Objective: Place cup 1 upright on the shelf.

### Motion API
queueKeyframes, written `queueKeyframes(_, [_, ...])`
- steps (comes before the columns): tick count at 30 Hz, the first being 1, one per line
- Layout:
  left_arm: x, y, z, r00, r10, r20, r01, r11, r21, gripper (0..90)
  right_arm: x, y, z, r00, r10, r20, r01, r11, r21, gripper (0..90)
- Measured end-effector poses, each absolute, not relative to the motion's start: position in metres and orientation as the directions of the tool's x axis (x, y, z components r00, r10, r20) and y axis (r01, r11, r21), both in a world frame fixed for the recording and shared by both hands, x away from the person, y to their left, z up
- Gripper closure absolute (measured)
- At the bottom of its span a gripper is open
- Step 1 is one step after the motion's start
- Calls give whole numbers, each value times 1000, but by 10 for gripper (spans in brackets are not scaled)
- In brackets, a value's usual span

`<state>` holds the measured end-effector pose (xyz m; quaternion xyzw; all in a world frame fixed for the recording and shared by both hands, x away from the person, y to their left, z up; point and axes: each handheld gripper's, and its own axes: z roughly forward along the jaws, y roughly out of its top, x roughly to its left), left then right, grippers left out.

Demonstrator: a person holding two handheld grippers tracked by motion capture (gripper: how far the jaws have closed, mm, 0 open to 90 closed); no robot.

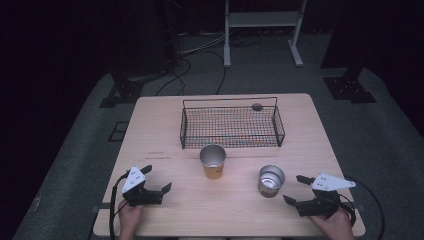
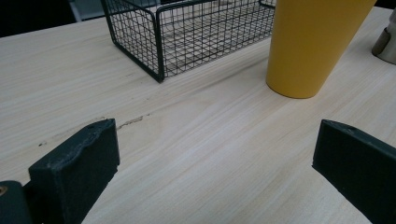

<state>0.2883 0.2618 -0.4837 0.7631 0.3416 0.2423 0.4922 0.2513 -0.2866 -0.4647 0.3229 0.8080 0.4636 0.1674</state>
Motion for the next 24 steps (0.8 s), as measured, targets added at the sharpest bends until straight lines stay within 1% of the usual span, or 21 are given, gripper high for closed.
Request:
queueKeyframes(8, [289,262,-484,650,759,28,282,-276,919,0,256,-277,-464,-737,676,30,375,372,849,136])
queueKeyframes(12, [288,263,-484,650,759,27,282,-274,919,0,259,-271,-463,-748,663,20,362,384,850,134])
queueKeyframes(24, [288,263,-484,651,758,29,280,-276,920,0,270,-255,-461,-760,650,22,383,420,822,130])
